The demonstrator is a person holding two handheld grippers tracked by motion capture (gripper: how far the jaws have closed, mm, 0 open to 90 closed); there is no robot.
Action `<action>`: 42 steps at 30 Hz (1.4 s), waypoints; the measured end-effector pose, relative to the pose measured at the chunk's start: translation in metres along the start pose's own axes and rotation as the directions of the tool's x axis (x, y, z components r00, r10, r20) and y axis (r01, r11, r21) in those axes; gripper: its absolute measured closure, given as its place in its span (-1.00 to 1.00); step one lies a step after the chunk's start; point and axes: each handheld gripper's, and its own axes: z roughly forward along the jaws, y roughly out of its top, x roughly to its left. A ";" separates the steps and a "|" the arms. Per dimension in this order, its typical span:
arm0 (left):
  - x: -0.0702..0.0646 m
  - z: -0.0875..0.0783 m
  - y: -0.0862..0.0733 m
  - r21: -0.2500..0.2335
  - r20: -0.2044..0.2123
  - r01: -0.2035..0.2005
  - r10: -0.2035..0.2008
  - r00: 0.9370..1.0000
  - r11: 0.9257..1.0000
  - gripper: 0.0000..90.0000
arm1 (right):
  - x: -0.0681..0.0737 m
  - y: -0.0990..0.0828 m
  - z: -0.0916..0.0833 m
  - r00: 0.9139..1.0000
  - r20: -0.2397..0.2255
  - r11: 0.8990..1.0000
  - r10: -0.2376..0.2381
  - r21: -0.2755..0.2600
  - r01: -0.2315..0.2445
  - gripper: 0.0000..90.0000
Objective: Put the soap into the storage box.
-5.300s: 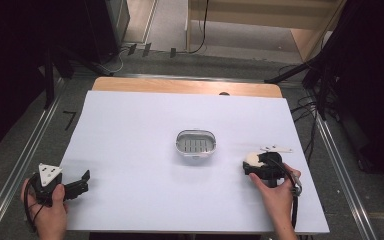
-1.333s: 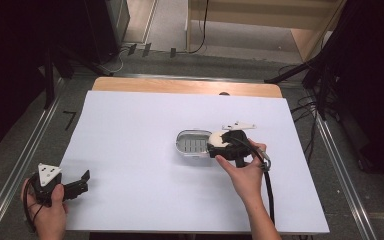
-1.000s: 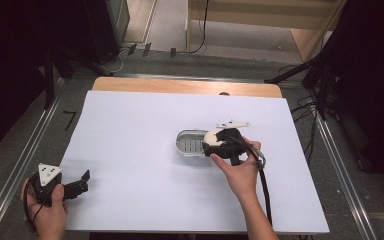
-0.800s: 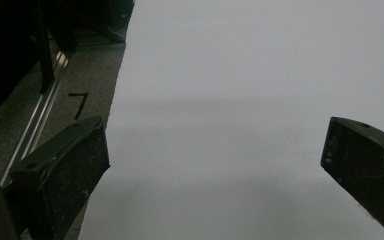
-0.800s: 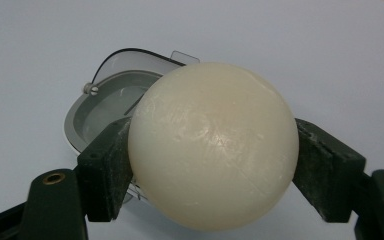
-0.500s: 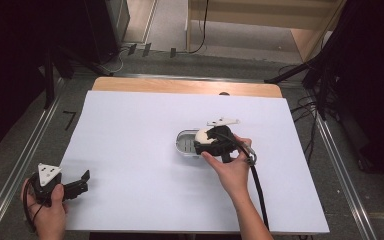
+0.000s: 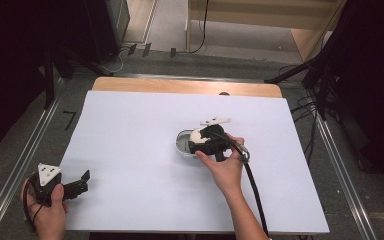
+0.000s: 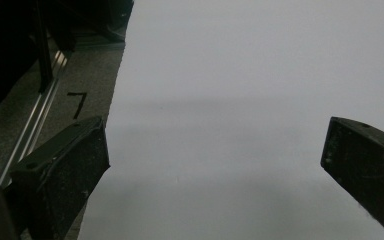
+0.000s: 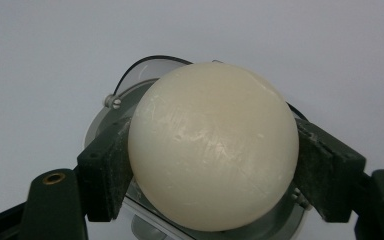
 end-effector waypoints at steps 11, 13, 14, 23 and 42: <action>0.000 0.000 0.000 0.001 0.001 0.001 -0.001 1.000 1.000 -1.00 | 0.002 -0.001 0.008 1.000 0.000 1.000 0.007 0.017 -0.007 -0.44; 0.000 0.000 0.000 0.002 0.000 0.000 0.000 1.000 1.000 -1.00 | 0.001 -0.001 0.010 1.000 0.000 1.000 0.008 0.024 -0.008 -0.44; 0.000 0.000 0.000 0.001 0.000 0.001 -0.001 1.000 1.000 -1.00 | 0.001 -0.002 0.010 1.000 0.001 1.000 0.008 0.026 -0.008 -0.44; 0.001 0.000 0.000 0.002 0.001 0.002 -0.002 1.000 1.000 -1.00 | 0.000 -0.003 0.015 1.000 0.002 0.999 0.018 0.042 -0.018 -0.44; 0.001 0.000 0.000 0.007 0.000 0.003 -0.003 1.000 1.000 -1.00 | -0.001 -0.003 0.014 0.999 0.014 0.998 0.036 0.041 -0.037 -0.45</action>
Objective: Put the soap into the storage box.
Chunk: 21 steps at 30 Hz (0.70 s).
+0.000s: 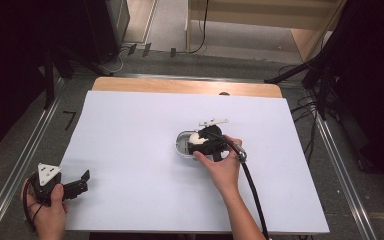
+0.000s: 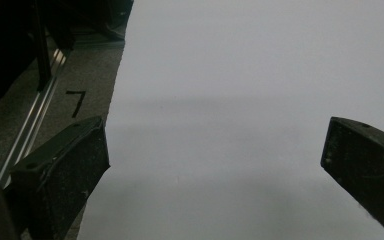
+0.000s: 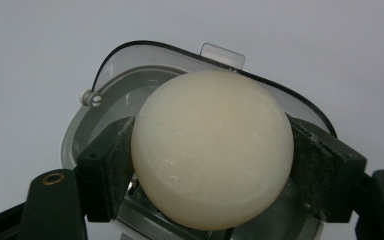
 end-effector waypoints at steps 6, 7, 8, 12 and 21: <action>0.000 0.000 0.000 -0.001 0.002 0.002 -0.002 1.000 1.000 -1.00 | -0.002 0.001 -0.005 1.000 -0.005 1.000 0.006 -0.018 -0.006 -0.45; 0.000 0.000 0.000 0.000 0.001 0.000 0.000 1.000 1.000 -1.00 | -0.002 0.002 -0.006 1.000 -0.005 1.000 0.011 -0.021 -0.011 -0.45; 0.000 0.000 0.000 0.000 0.000 0.000 0.000 1.000 1.000 -1.00 | -0.003 0.002 -0.007 1.000 -0.004 1.000 0.009 -0.023 -0.010 -0.45; 0.000 0.000 0.000 -0.001 0.003 0.001 -0.001 1.000 1.000 -1.00 | -0.004 0.002 -0.011 1.000 -0.010 0.999 0.015 -0.037 -0.015 -0.45; 0.000 0.000 0.000 0.000 -0.001 -0.002 0.002 1.000 1.000 -1.00 | -0.007 0.004 -0.019 0.999 -0.018 0.997 0.030 -0.065 -0.031 -0.44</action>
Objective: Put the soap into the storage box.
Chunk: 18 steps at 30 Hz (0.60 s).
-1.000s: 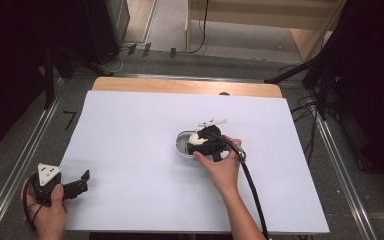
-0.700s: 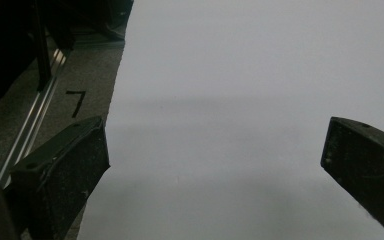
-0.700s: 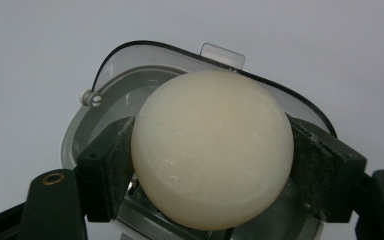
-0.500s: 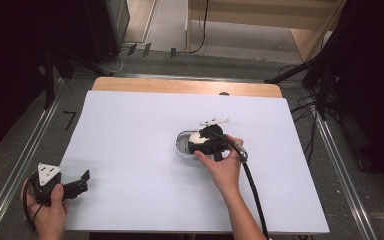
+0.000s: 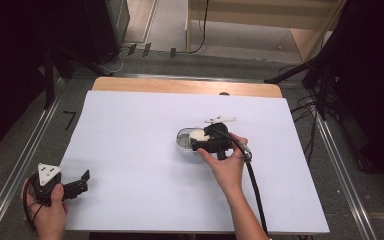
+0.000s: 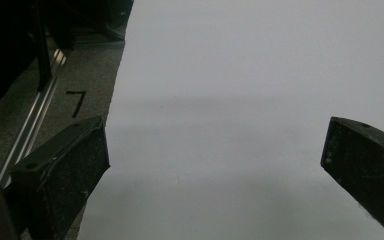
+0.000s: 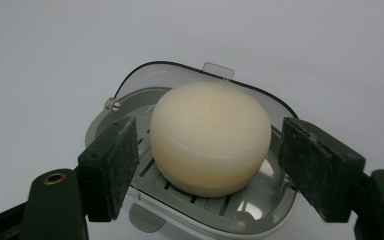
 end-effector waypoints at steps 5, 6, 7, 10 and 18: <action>0.000 0.000 0.000 0.000 0.001 0.001 -0.001 1.000 1.000 -1.00 | -0.002 0.000 -0.003 1.000 0.007 1.000 -0.002 -0.007 0.002 -0.44; 0.000 0.000 0.000 0.000 0.002 0.002 -0.002 1.000 1.000 -1.00 | -0.003 0.000 -0.004 1.000 0.008 1.000 -0.006 -0.006 0.006 -0.44; 0.000 0.000 0.000 0.000 0.001 0.002 -0.002 1.000 1.000 -1.00 | -0.003 0.000 -0.005 1.000 0.011 1.000 -0.007 -0.008 0.007 -0.44; 0.000 0.000 0.000 0.001 0.001 0.001 -0.001 1.000 1.000 -1.00 | -0.006 -0.001 -0.009 1.000 0.010 1.000 -0.004 -0.016 0.004 -0.46; 0.000 0.000 0.000 0.000 0.000 -0.002 0.002 1.000 1.000 -1.00 | -0.022 -0.007 -0.020 1.000 0.013 1.000 0.006 -0.031 -0.006 -0.67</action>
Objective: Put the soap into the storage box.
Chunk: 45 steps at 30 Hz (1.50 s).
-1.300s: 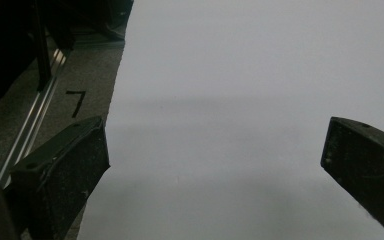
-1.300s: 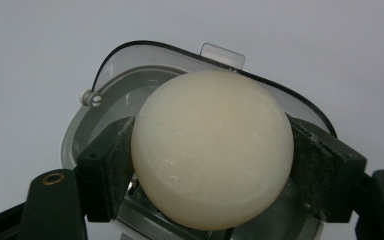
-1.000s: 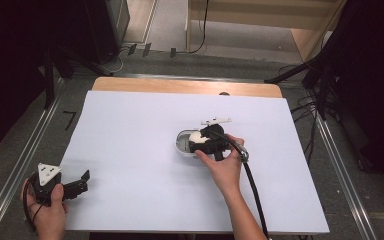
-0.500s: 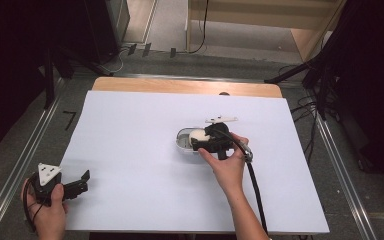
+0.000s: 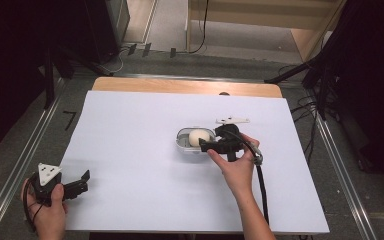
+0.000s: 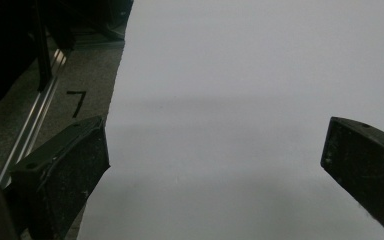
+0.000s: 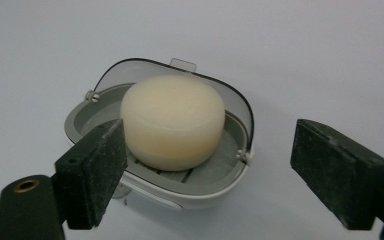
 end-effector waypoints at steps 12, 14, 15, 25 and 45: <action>0.000 0.000 0.000 0.000 -0.002 -0.006 0.006 1.000 1.000 -1.00 | -0.023 -0.015 -0.020 1.000 -0.001 0.999 0.004 -0.038 -0.004 -0.74; -0.001 0.000 0.000 0.000 -0.002 -0.006 0.006 1.000 1.000 -1.00 | -0.028 -0.018 -0.024 1.000 -0.010 0.998 0.028 -0.048 -0.029 -0.82; -0.001 0.000 0.000 -0.001 -0.002 -0.006 0.006 1.000 1.000 -1.00 | -0.031 -0.019 -0.025 0.999 -0.012 0.998 0.042 -0.053 -0.043 -0.83; -0.001 0.000 0.000 -0.002 -0.007 -0.006 0.006 1.000 1.000 -1.00 | -0.058 -0.037 -0.042 0.995 -0.021 0.992 0.093 -0.086 -0.095 -0.81; -0.001 -0.001 0.000 -0.005 -0.007 -0.011 0.010 1.000 1.000 -1.00 | -0.101 -0.084 -0.063 0.989 0.046 0.988 0.138 -0.074 -0.134 -0.80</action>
